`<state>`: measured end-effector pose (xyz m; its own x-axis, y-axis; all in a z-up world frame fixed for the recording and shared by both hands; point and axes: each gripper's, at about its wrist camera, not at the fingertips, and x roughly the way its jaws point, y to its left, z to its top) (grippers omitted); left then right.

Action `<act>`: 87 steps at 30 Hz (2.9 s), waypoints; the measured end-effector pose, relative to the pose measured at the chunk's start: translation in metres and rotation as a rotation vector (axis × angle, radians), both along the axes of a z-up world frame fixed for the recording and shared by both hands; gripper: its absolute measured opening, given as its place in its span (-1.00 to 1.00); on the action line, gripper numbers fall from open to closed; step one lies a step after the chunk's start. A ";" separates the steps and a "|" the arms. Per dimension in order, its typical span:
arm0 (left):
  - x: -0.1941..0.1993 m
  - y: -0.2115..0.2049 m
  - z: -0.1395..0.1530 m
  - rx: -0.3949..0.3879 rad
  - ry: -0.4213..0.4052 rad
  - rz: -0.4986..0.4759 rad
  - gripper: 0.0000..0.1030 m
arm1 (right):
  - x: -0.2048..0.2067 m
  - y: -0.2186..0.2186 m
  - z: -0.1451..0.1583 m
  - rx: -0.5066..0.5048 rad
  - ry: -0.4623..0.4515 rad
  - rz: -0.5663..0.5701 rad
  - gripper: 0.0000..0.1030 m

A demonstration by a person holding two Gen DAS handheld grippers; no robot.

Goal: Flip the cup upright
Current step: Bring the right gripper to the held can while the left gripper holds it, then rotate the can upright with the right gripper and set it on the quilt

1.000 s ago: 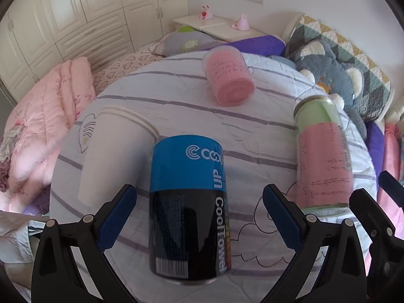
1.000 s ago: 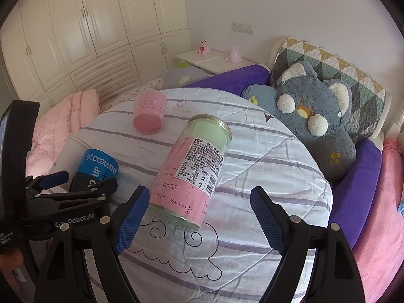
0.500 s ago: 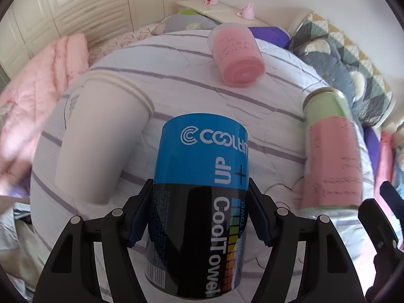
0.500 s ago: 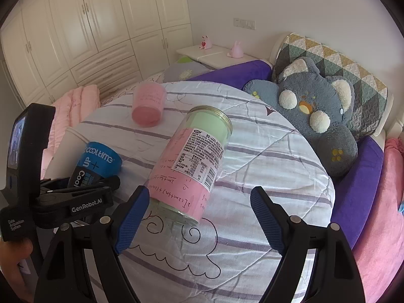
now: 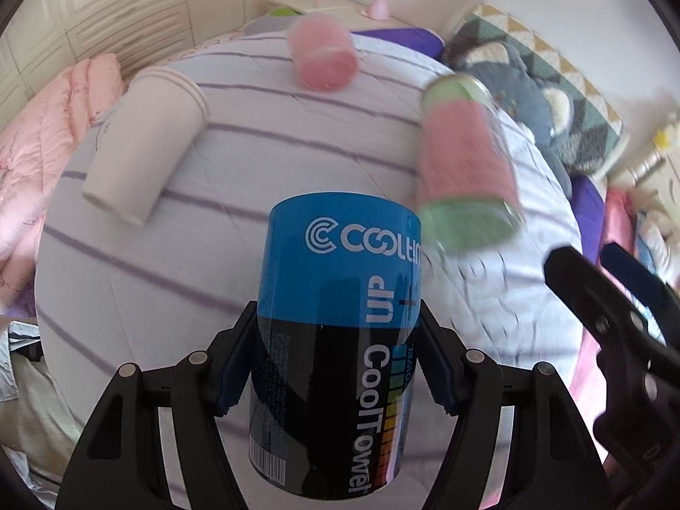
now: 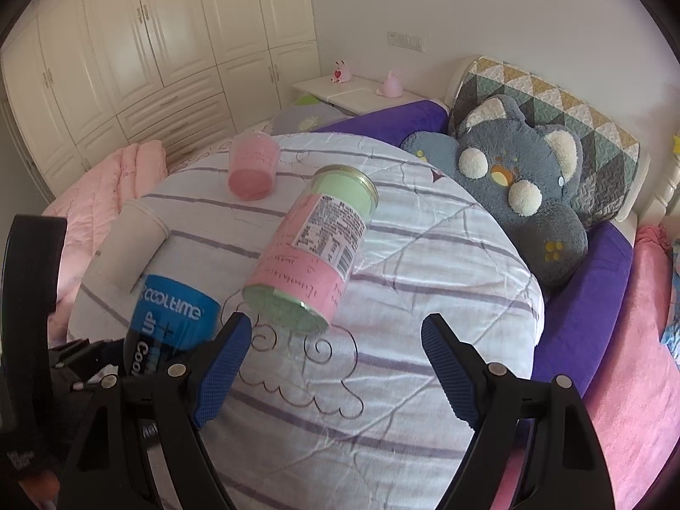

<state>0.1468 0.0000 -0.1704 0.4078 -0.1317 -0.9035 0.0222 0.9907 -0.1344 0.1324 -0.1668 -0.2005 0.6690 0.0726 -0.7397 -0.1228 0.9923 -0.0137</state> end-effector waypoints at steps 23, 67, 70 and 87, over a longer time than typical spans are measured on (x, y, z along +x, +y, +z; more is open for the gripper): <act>-0.053 -0.005 0.028 0.127 -0.101 -0.105 0.70 | -0.025 0.002 -0.023 0.232 0.191 0.059 0.62; -0.050 0.015 0.023 -0.004 -0.266 -0.201 0.93 | -0.005 0.060 -0.020 0.347 0.108 0.249 0.32; -0.047 0.013 0.016 -0.029 -0.318 -0.171 0.91 | -0.008 0.060 -0.014 0.290 0.021 0.279 0.32; -0.059 0.018 -0.001 -0.044 -0.312 -0.104 1.00 | -0.044 0.077 -0.018 0.011 -0.223 0.410 0.32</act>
